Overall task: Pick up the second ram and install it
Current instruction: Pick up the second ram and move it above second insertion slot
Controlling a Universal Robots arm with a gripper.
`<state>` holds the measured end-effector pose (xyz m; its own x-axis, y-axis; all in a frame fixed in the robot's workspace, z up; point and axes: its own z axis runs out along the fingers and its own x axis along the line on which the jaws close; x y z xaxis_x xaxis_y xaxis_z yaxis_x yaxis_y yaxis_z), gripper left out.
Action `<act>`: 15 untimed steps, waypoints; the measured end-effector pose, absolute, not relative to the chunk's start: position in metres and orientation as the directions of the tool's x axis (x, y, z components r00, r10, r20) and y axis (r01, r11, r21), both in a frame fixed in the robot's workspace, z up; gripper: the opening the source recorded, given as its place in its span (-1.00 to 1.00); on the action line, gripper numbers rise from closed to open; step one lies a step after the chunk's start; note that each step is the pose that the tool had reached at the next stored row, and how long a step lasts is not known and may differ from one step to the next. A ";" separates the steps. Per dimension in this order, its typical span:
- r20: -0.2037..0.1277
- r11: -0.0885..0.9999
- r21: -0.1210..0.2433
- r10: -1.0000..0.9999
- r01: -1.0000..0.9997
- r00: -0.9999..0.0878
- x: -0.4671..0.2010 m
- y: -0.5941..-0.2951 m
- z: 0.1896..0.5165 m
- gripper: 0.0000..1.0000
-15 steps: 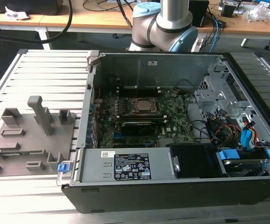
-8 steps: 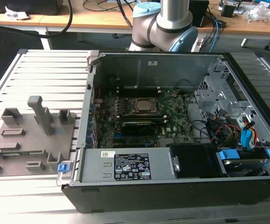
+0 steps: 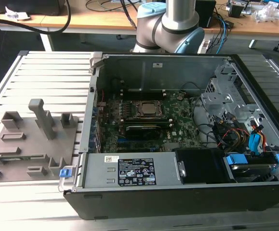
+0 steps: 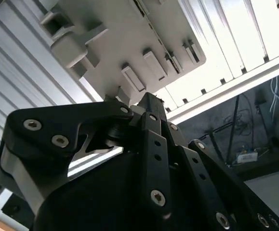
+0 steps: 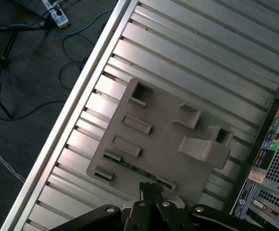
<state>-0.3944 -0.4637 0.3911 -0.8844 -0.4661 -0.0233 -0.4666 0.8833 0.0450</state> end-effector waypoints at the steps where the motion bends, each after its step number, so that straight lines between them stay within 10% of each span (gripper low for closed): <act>1: -0.023 0.865 0.045 -0.499 -0.499 -0.866 -0.394 -0.464 0.391 -0.79; 15: -0.023 0.686 0.045 -0.726 -0.726 -0.687 -0.394 -0.464 0.391 -0.79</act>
<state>-0.3944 -0.4637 0.3911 -0.6875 -0.7258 -0.0233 -0.7260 0.6862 0.0450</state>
